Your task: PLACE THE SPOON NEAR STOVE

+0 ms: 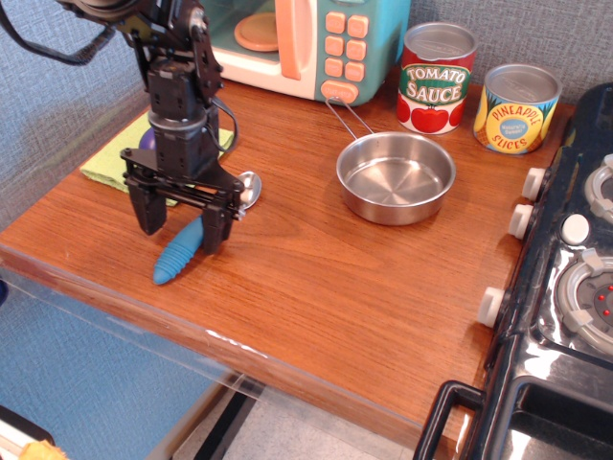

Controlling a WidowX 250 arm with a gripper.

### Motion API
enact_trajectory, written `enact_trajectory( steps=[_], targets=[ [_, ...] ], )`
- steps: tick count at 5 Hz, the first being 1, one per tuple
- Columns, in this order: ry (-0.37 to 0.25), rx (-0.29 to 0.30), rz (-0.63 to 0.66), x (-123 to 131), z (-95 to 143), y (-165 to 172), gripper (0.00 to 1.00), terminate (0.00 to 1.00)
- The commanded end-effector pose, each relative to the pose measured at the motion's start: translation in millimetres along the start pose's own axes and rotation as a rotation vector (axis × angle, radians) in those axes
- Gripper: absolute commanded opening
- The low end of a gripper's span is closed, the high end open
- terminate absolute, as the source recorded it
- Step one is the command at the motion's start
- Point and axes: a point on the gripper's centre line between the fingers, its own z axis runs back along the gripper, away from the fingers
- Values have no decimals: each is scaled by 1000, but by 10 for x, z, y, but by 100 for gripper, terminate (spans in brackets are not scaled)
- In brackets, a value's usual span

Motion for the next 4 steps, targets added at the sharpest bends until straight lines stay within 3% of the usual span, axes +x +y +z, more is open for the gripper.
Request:
enact_trajectory(
  steps=[1, 3, 4],
  targets=[
    [-66, 30, 15, 68, 58, -4, 0, 0],
    [-72, -10, 32, 93, 96, 23, 0, 0],
    [-128, -56, 47, 168, 401, 51, 0, 0]
  ],
)
